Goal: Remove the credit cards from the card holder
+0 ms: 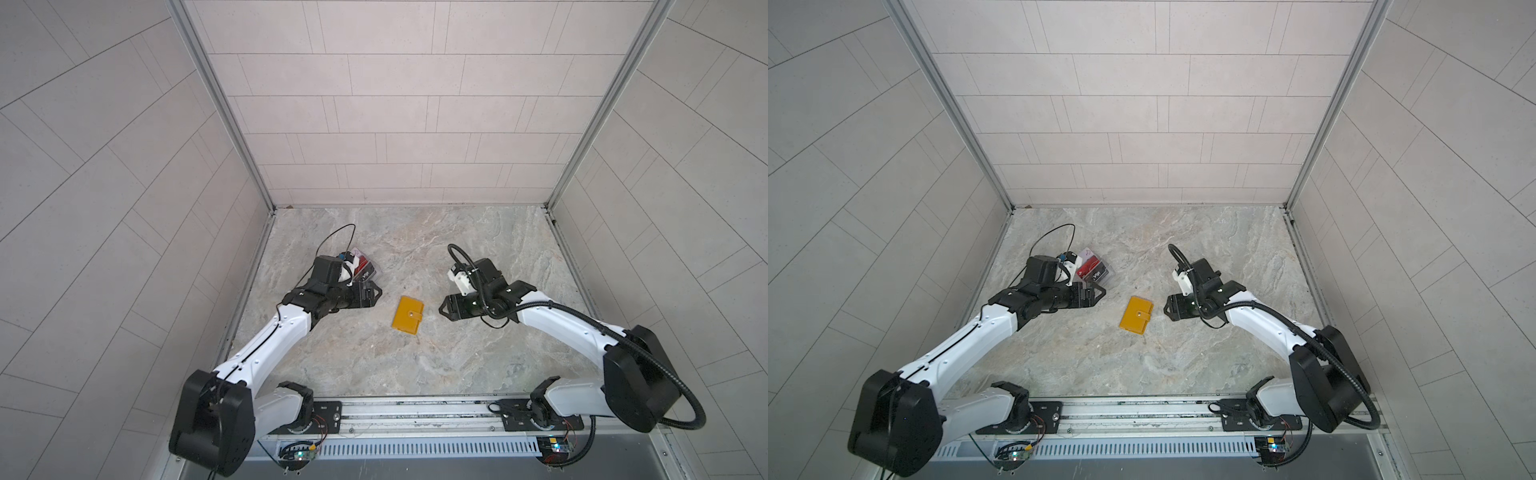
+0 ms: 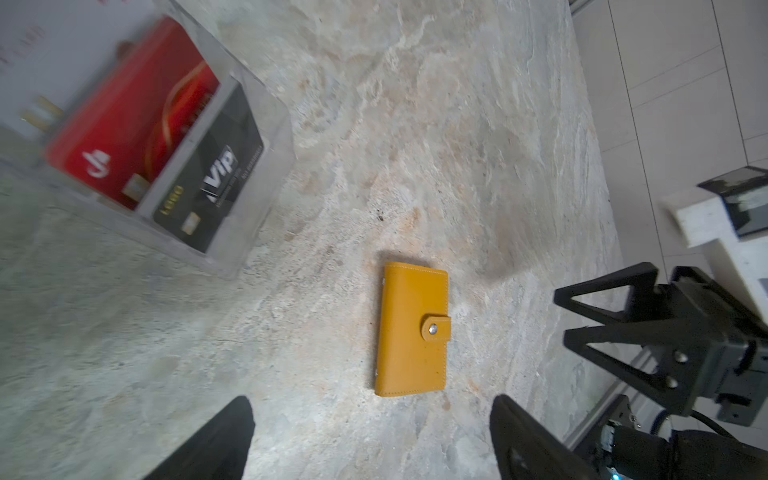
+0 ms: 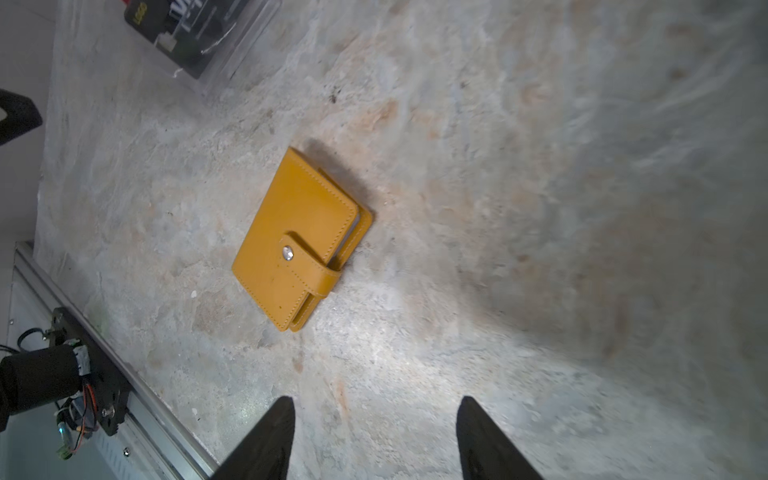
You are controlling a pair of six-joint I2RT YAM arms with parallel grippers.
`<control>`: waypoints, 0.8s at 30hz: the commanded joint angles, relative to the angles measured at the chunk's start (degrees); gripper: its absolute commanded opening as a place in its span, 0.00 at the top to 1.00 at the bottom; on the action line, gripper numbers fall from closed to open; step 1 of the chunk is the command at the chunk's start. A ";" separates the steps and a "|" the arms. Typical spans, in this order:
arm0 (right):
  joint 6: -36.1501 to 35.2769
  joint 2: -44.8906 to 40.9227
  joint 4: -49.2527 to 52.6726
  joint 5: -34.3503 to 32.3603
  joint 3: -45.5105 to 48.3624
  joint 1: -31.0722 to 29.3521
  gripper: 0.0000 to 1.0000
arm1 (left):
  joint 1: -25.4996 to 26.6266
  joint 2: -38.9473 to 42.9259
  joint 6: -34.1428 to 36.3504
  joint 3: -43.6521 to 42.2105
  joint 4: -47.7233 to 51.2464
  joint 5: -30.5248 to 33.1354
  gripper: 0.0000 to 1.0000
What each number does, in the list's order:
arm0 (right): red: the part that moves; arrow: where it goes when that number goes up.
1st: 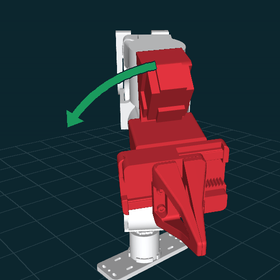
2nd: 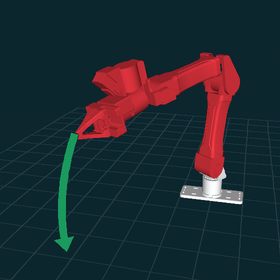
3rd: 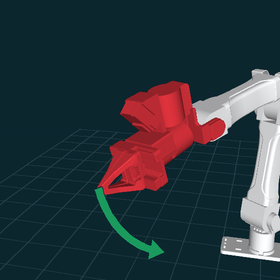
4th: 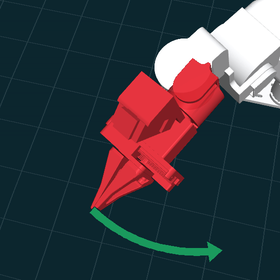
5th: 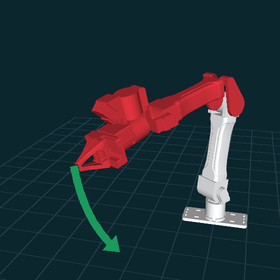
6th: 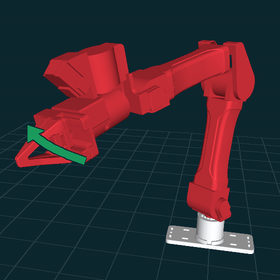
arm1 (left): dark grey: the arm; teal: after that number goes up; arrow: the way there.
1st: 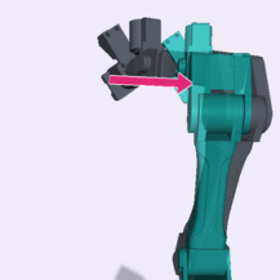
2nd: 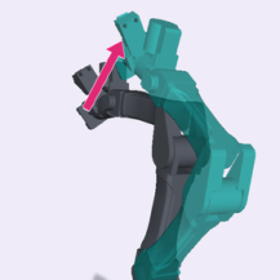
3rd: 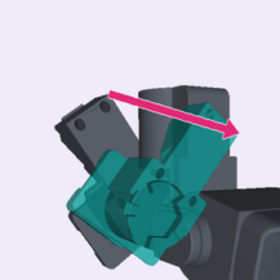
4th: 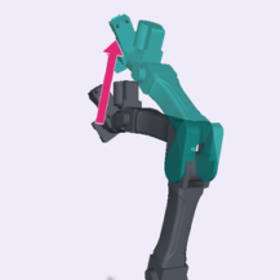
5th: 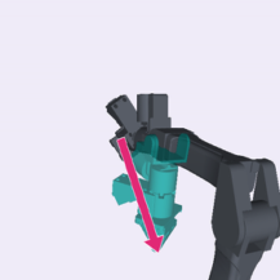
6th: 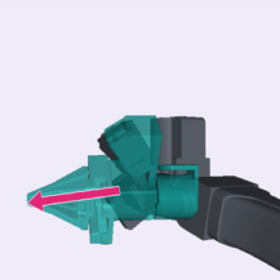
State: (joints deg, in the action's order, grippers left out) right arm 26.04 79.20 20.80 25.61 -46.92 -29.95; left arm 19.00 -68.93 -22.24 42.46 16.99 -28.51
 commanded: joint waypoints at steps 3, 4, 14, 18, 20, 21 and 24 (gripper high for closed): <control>7.05 4.75 -8.83 2.49 -1.05 -2.48 0.44 | 4.31 -4.87 -0.04 2.06 -2.11 -2.16 0.17; 7.51 5.43 -9.38 2.52 -1.03 -2.79 0.45 | 4.78 -5.61 -0.08 1.87 -2.68 -2.32 0.19; 12.25 12.06 -16.28 2.95 -0.19 -3.88 0.57 | 5.56 -13.41 0.40 -0.71 -10.31 -5.19 0.28; 13.66 14.67 -18.61 3.46 -0.30 -4.16 0.57 | 5.56 -17.49 0.56 -0.25 -11.88 -6.62 0.33; 14.03 15.62 -19.31 3.91 -0.41 -4.31 0.57 | 5.52 -19.17 0.26 -0.22 -12.91 -7.16 0.37; 14.12 16.01 -19.55 4.00 -0.45 -4.35 0.57 | 5.52 -19.70 0.07 -0.39 -13.72 -7.47 0.37; 14.21 17.02 -19.88 4.10 -0.49 -4.43 0.58 | 5.58 -21.33 -0.56 -0.97 -15.78 -8.72 0.38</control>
State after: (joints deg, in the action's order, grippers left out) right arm 38.76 95.42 2.66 29.41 -47.03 -33.89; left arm 24.51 -89.36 -22.57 42.17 4.40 -35.18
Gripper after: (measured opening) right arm 0.426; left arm 0.625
